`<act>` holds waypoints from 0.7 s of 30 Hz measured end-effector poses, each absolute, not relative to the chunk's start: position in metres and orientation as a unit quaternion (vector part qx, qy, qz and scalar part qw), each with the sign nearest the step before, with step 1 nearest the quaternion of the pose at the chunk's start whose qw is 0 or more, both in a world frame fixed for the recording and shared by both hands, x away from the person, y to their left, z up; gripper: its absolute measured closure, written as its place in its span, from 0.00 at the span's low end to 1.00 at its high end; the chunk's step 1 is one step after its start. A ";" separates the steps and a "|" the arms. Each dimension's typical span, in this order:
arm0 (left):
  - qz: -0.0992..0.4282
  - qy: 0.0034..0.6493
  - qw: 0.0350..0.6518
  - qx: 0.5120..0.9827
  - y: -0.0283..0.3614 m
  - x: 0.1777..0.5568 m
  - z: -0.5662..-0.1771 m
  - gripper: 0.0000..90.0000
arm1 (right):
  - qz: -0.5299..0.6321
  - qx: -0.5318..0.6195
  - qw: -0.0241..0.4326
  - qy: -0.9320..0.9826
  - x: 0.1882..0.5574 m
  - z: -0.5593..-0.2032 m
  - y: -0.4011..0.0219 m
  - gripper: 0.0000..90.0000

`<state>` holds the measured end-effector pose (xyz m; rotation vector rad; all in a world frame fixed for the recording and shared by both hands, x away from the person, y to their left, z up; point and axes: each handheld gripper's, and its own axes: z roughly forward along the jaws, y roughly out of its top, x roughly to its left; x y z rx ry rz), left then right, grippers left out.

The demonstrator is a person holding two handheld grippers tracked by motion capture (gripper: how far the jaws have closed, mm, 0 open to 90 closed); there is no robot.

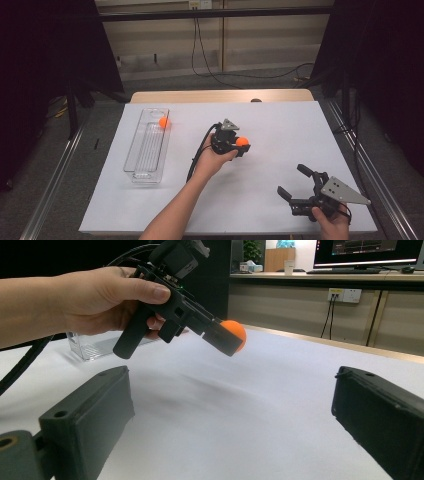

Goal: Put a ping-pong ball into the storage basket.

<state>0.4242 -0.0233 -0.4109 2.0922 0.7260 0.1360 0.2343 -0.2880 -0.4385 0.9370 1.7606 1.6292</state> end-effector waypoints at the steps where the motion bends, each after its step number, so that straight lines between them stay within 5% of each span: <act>1: 0.056 0.292 0.444 0.845 -0.023 0.424 -0.411 0.57 | 0.607 0.349 0.280 0.656 0.234 -0.438 -0.288 0.03; 21: 0.057 0.301 0.443 0.842 -0.010 0.424 -0.409 0.57 | 0.607 0.349 0.279 0.657 0.234 -0.438 -0.288 0.03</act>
